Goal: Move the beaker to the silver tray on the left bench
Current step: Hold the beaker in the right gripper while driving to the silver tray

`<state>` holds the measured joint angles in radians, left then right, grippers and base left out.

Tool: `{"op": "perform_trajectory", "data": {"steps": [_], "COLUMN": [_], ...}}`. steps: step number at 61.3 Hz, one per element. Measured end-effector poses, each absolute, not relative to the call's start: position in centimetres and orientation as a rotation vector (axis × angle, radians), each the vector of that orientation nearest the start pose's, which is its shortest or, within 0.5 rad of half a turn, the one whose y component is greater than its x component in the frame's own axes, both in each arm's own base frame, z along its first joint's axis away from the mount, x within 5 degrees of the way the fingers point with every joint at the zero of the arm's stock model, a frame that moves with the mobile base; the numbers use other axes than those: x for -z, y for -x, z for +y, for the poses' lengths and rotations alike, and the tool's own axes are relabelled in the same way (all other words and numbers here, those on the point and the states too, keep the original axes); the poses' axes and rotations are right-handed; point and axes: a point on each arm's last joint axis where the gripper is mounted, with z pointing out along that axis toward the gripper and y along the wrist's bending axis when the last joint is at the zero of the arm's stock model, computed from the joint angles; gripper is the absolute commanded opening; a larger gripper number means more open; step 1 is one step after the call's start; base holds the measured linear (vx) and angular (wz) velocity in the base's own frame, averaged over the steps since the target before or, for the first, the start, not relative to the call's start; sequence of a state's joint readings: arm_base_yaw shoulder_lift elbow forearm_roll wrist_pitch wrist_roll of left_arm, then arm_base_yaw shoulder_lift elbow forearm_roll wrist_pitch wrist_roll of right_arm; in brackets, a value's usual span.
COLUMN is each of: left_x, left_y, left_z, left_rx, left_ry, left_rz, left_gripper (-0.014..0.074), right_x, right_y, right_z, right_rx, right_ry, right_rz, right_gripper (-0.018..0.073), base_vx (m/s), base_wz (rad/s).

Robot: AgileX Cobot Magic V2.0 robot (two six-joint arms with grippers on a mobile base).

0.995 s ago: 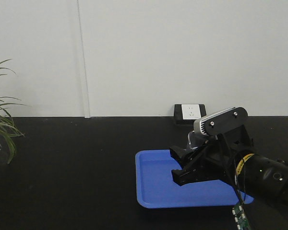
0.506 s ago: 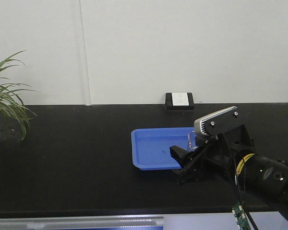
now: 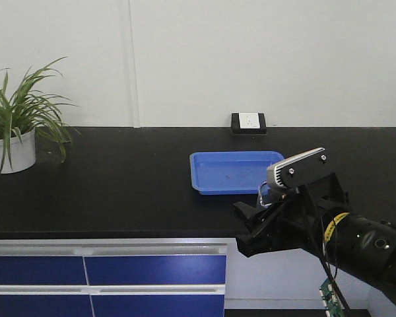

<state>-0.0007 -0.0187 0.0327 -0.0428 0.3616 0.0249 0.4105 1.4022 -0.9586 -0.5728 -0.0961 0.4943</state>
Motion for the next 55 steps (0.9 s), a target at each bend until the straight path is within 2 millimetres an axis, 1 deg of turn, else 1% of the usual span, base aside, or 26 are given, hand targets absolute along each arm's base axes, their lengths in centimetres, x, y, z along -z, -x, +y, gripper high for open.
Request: {"op": "perform_trajectory", "data": {"steps": [10,20,55], "left_x": [-17.07,-17.07,-17.07], "left_y": [-5.26,-5.26,-5.26], "left_z": [-0.14,-0.14,-0.14], "left_rx": [0.025,0.025,0.025], "left_ry": [0.003,0.003,0.003], "left_rz": [1.859,1.859,1.859], "left_gripper": [0.0001,0.0001,0.0001], "right_x": [-31.62,-31.61,-31.61], "right_y": [-29.23,-29.23,-29.23], "right_z": [13.23,13.23,13.23], "right_rx": [-0.281,-0.28,-0.28], "right_ry": [0.483,0.482,0.482], "right_rz": [1.791,1.792,1.792], "right_gripper": [-0.0014,-0.0014,-0.0014], "base_vx": [-0.31,-0.26,-0.16], "base_wz": [0.18,0.37,0.6]}}
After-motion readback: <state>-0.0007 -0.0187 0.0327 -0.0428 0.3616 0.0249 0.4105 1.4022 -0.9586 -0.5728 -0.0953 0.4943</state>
